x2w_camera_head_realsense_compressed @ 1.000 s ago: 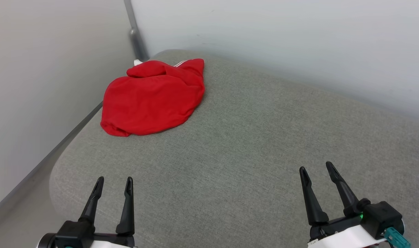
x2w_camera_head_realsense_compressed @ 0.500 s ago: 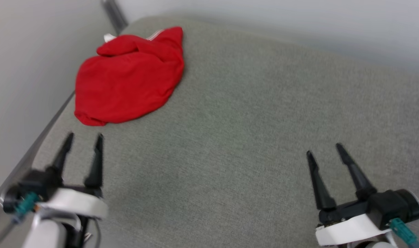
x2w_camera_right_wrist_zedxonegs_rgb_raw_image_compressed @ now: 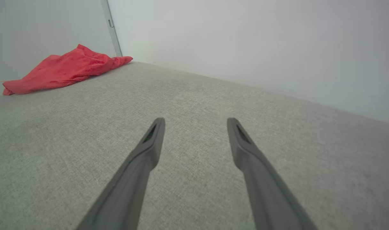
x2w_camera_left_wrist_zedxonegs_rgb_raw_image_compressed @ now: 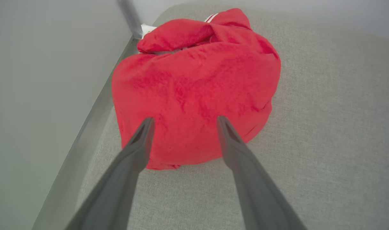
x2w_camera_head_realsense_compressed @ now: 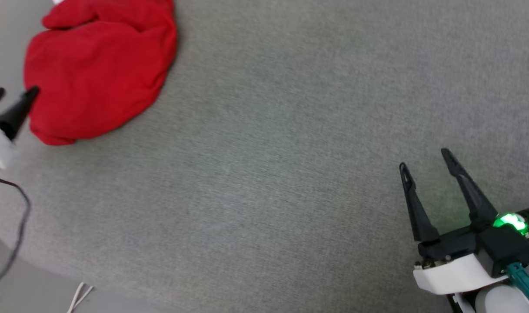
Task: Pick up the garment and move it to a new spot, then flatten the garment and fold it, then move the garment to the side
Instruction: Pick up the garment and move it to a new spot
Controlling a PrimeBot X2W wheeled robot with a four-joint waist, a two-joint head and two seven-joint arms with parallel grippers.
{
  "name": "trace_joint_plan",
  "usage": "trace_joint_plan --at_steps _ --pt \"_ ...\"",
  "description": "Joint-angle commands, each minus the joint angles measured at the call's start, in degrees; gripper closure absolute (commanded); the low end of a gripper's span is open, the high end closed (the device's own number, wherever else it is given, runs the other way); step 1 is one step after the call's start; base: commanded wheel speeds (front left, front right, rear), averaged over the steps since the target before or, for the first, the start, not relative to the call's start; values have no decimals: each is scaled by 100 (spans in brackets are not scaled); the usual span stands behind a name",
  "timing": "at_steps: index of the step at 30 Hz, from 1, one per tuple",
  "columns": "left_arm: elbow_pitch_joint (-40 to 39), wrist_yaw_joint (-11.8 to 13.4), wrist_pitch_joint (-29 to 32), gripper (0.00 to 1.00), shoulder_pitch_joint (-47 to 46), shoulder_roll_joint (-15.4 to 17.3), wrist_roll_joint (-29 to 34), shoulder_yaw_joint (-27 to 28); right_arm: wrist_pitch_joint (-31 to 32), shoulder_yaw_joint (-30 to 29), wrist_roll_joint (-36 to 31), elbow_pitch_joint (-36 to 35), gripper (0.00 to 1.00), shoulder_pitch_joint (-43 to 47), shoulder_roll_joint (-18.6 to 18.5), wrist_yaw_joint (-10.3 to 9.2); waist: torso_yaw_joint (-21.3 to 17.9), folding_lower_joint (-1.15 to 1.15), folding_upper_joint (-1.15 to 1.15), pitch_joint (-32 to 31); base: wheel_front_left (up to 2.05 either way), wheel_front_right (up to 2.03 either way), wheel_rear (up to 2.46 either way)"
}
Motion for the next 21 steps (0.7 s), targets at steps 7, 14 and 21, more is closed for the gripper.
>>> trace_joint_plan --at_steps 7,14,21 --pt "806 9 1195 0 -764 469 -1127 -206 73 -79 -116 -213 0 -64 -50 -4 -490 -1 0 657 0 0 0" --pt "1411 9 1726 0 -990 545 -1627 -493 128 -163 -249 -229 0 -4 -33 -5 -663 -1 0 992 0 0 0" --pt "1753 8 1849 0 -1188 251 -1781 -969 429 -262 -313 -183 0 95 -34 -6 -623 -1 0 1225 0 0 0"
